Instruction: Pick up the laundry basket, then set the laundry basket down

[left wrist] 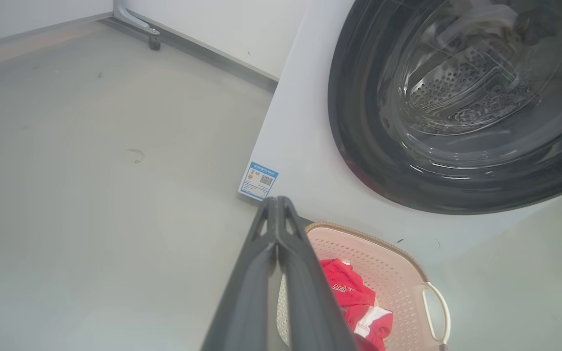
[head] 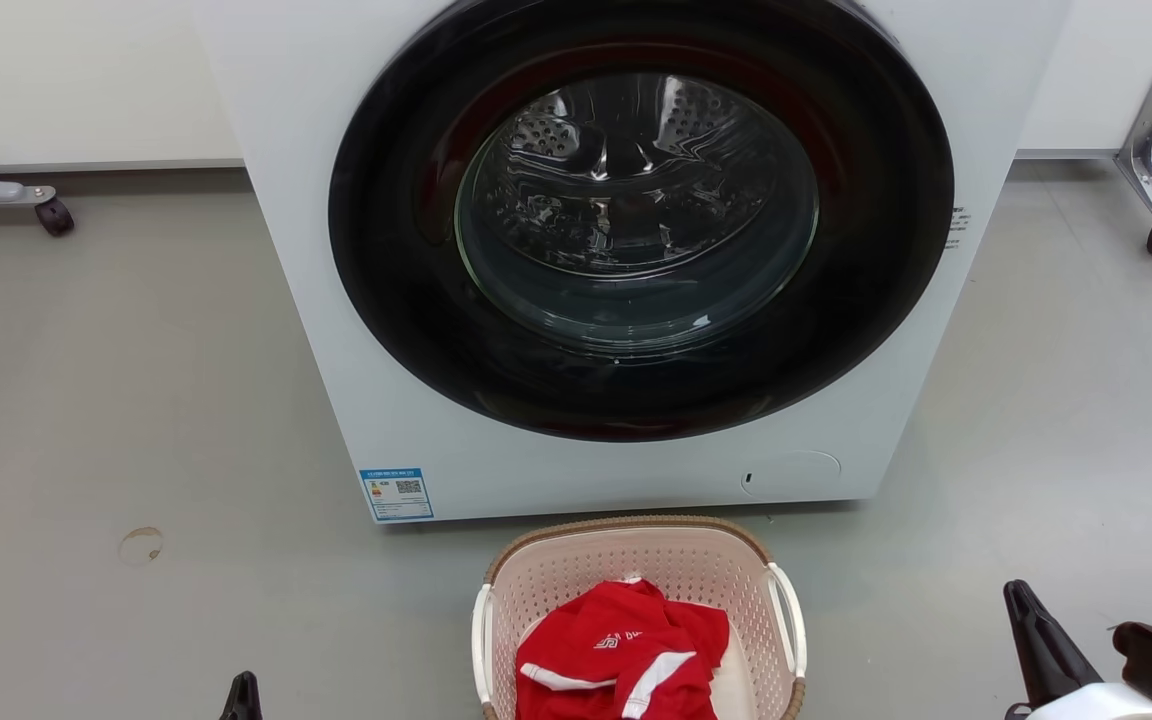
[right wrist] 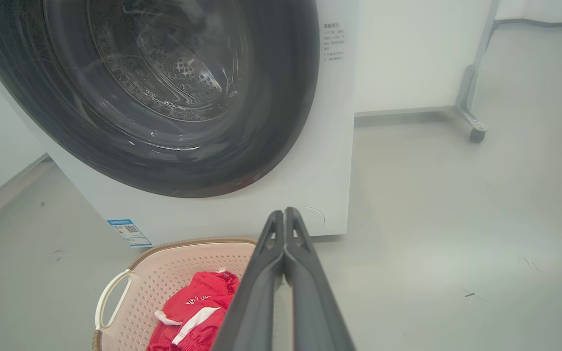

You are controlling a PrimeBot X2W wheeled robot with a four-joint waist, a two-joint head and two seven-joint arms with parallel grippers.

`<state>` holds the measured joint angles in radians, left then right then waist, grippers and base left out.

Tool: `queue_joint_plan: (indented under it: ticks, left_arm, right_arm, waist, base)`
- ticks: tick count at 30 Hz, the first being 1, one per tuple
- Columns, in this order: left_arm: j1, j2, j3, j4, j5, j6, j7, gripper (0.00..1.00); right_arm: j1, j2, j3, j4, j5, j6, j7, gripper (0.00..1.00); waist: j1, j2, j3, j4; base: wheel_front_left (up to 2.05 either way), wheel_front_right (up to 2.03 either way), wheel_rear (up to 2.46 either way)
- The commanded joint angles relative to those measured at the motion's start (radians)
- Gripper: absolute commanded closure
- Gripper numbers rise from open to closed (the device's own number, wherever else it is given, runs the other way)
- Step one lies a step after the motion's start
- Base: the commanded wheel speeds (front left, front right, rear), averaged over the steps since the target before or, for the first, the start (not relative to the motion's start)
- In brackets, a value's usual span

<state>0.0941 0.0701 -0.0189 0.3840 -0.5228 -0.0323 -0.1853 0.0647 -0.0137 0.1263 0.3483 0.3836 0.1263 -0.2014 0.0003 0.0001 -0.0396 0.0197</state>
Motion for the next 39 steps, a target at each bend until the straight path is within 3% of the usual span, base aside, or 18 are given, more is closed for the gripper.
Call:
queue_joint_plan:
  ticks: [1, 39]
  left_arm:
    - [-0.048, 0.008, 0.015, -0.030, -0.030, -0.009, 0.004, 1.00]
    - [-0.104, -0.002, 0.058, -0.069, -0.410, -0.041, 0.110, 1.00]
  right_arm:
    - [-0.052, -0.025, -0.012, -0.028, 0.036, 0.001, 0.008, 1.00]
    - [-0.095, -0.032, -0.090, -0.055, 0.467, 0.002, 0.115, 1.00]
  waist:
    - [-0.0002, -0.0001, 0.001, 0.000]
    - [-0.0002, -0.0001, 0.016, -0.007]
  base:
    - [0.00, 0.00, 0.00]
    - [0.00, 0.00, 0.00]
